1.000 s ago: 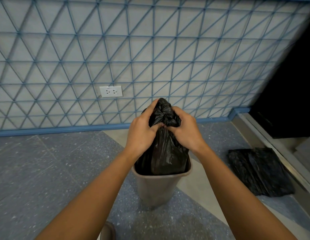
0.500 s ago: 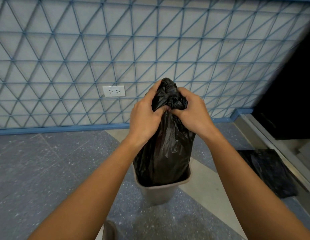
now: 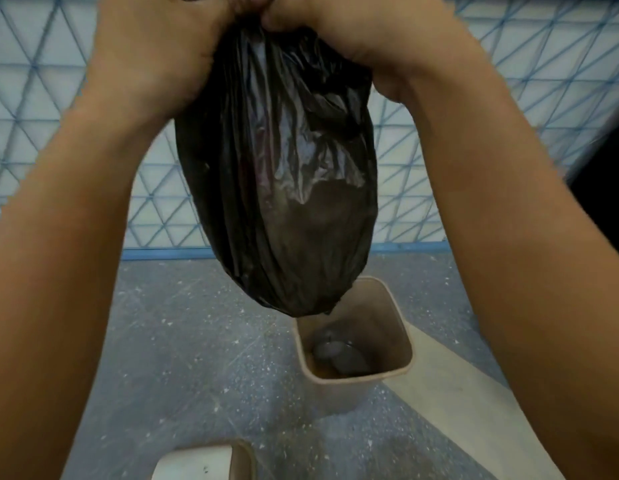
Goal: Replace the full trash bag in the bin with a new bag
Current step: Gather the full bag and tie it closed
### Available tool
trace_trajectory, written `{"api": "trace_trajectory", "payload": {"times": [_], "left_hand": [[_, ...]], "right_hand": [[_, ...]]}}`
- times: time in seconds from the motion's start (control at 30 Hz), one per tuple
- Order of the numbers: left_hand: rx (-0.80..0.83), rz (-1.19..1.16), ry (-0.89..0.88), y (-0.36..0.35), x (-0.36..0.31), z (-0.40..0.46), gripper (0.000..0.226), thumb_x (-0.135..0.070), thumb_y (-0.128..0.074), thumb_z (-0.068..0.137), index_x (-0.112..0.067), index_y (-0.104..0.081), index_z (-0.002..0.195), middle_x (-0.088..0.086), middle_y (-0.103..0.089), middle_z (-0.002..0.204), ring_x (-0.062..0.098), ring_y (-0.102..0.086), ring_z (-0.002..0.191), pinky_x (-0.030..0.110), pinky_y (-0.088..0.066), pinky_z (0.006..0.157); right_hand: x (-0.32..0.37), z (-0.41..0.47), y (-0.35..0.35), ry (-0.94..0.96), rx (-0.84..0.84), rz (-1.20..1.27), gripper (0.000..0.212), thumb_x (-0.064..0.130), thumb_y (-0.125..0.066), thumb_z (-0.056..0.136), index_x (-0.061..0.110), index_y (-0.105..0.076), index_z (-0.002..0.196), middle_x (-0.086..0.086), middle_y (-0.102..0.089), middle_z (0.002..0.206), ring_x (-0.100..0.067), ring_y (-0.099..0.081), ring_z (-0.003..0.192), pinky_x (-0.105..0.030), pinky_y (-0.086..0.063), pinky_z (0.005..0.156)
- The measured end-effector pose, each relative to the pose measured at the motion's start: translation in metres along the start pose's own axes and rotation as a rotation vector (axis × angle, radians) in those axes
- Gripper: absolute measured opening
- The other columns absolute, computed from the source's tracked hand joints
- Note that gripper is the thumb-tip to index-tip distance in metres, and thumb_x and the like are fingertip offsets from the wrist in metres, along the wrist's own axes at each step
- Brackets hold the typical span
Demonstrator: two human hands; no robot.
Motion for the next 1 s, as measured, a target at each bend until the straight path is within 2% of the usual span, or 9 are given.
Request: {"api": "trace_trajectory", "payload": {"times": [0.13, 0.2, 0.33, 0.47, 0.53, 0.63, 0.7, 0.83, 1.0], "left_hand": [[-0.131, 0.047, 0.04, 0.029, 0.033, -0.015, 0.04, -0.048, -0.052, 0.082, -0.022, -0.053, 0.112, -0.007, -0.056, 0.114, -0.012, -0.053, 0.102, 0.011, -0.042, 0.093], [-0.17, 0.06, 0.015, 0.031, 0.053, -0.032, 0.049, -0.03, -0.056, 0.086, -0.011, -0.046, 0.13, -0.007, -0.054, 0.124, -0.013, -0.051, 0.11, 0.011, -0.04, 0.098], [-0.064, 0.011, 0.175, 0.025, 0.119, -0.074, 0.072, 0.003, -0.057, 0.084, -0.013, -0.024, 0.146, 0.005, -0.043, 0.145, 0.011, -0.044, 0.131, 0.029, -0.033, 0.112], [-0.018, 0.013, 0.326, 0.003, 0.192, -0.149, 0.075, 0.012, -0.056, 0.079, -0.017, -0.031, 0.144, -0.01, -0.04, 0.138, -0.006, -0.042, 0.121, 0.003, -0.03, 0.102], [0.034, -0.032, 0.43, -0.015, 0.227, -0.194, 0.074, 0.014, -0.053, 0.081, -0.023, -0.033, 0.142, -0.012, -0.04, 0.138, -0.001, -0.041, 0.126, 0.011, -0.033, 0.106], [0.095, 0.006, 0.62, -0.048, 0.272, -0.269, 0.071, 0.002, -0.053, 0.088, -0.036, -0.028, 0.141, -0.005, -0.041, 0.143, 0.016, -0.04, 0.132, 0.044, -0.034, 0.111], [0.132, 0.298, 0.683, -0.07, 0.295, -0.318, 0.066, -0.018, -0.054, 0.091, -0.042, -0.021, 0.144, 0.001, -0.035, 0.148, 0.023, -0.035, 0.136, 0.053, -0.028, 0.111], [0.414, 0.548, 0.883, -0.102, 0.325, -0.389, 0.057, -0.05, -0.026, 0.097, -0.044, 0.003, 0.146, -0.012, -0.004, 0.159, 0.017, -0.002, 0.147, 0.056, -0.006, 0.115], [0.628, 0.561, 0.971, -0.106, 0.342, -0.399, 0.056, -0.049, -0.02, 0.098, -0.037, 0.003, 0.148, -0.008, 0.002, 0.16, 0.021, 0.006, 0.147, 0.054, -0.003, 0.116]], "right_hand": [[0.016, 0.024, -0.047, 0.036, -0.032, 0.047, 0.011, 0.02, -0.057, 0.088, 0.016, -0.047, 0.09, -0.017, -0.06, 0.102, -0.023, -0.058, 0.1, -0.03, -0.044, 0.084], [0.019, 0.029, -0.081, 0.076, -0.06, 0.137, 0.03, 0.011, -0.06, 0.081, 0.011, -0.055, 0.11, -0.01, -0.061, 0.116, -0.021, -0.056, 0.113, -0.024, -0.044, 0.091], [0.003, 0.017, -0.169, 0.048, 0.029, 0.265, 0.074, -0.004, -0.058, 0.073, 0.02, -0.041, 0.141, -0.007, -0.05, 0.141, -0.023, -0.046, 0.131, -0.037, -0.038, 0.107], [-0.03, -0.03, -0.278, -0.079, 0.089, 0.319, 0.078, -0.002, -0.058, 0.076, 0.029, -0.033, 0.144, -0.009, -0.044, 0.143, -0.028, -0.047, 0.128, -0.044, -0.042, 0.104], [-0.051, -0.064, -0.331, -0.121, 0.159, 0.269, 0.077, 0.003, -0.057, 0.082, 0.033, -0.024, 0.145, -0.009, -0.038, 0.145, -0.031, -0.044, 0.128, -0.045, -0.044, 0.102], [-0.084, -0.117, -0.403, -0.147, 0.35, 0.097, 0.078, 0.013, -0.052, 0.09, 0.039, -0.005, 0.147, -0.009, -0.028, 0.151, -0.034, -0.036, 0.133, -0.051, -0.041, 0.102], [-0.104, -0.146, -0.442, -0.154, 0.485, -0.033, 0.078, 0.02, -0.046, 0.094, 0.042, 0.007, 0.146, -0.011, -0.022, 0.155, -0.035, -0.028, 0.137, -0.053, -0.034, 0.106], [-0.131, -0.181, -0.491, -0.182, 0.718, -0.218, 0.072, 0.028, -0.039, 0.099, 0.045, 0.014, 0.144, -0.009, -0.005, 0.16, -0.034, -0.005, 0.146, -0.059, -0.013, 0.113], [-0.136, -0.182, -0.495, -0.2, 0.869, -0.252, 0.074, 0.034, -0.044, 0.098, 0.045, 0.012, 0.146, -0.008, 0.007, 0.16, -0.036, 0.009, 0.145, -0.062, -0.005, 0.114]]}}
Point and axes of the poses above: each hand's wrist, its own z-axis towards the middle knuckle, its own y-axis out of the back of the hand, x = y × z, the point moved 1 cm from there along z, towards the middle knuckle
